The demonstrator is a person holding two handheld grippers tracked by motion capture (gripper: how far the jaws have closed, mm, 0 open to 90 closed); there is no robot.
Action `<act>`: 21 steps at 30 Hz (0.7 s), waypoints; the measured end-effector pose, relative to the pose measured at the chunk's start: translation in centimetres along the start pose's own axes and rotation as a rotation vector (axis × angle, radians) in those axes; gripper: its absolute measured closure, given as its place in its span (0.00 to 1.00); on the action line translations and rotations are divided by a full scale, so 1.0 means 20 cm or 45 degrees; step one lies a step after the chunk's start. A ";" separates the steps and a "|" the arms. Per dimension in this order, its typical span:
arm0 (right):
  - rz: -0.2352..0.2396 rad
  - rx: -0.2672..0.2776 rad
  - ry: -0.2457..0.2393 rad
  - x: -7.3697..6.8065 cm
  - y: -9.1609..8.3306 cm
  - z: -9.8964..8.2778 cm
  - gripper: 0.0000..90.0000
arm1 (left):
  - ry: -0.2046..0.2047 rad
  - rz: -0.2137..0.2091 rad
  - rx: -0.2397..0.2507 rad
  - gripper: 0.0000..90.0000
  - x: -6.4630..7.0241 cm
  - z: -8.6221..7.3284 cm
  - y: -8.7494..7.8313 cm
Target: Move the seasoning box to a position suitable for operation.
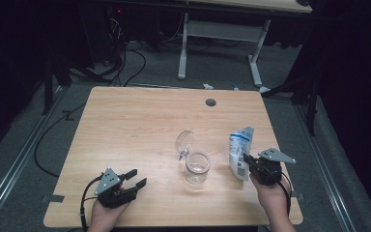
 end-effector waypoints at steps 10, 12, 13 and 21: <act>0.069 -0.132 -0.046 -0.03 -0.06 0.05 1.00 | -0.006 0.028 -0.006 0.52 0.01 -0.01 0.01; 0.078 -0.146 -0.037 -0.02 -0.07 0.06 1.00 | -0.011 0.032 -0.009 0.52 0.00 -0.01 0.01; 0.080 -0.161 -0.032 -0.01 -0.08 0.07 1.00 | -0.012 0.035 -0.009 0.52 0.00 -0.01 0.01; 0.056 -0.270 -0.049 0.00 -0.09 0.07 1.00 | -0.007 0.036 -0.009 0.52 0.01 -0.01 0.01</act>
Point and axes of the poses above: each handheld gripper's, and its own axes: y roughly forward along the jaws, z roughly out of its top, x roughly to its right, the point moved 3 cm from there along y, roughly forward along the jaws, and after that the axes turned 10 degrees about -x, right-handed, at the moved point
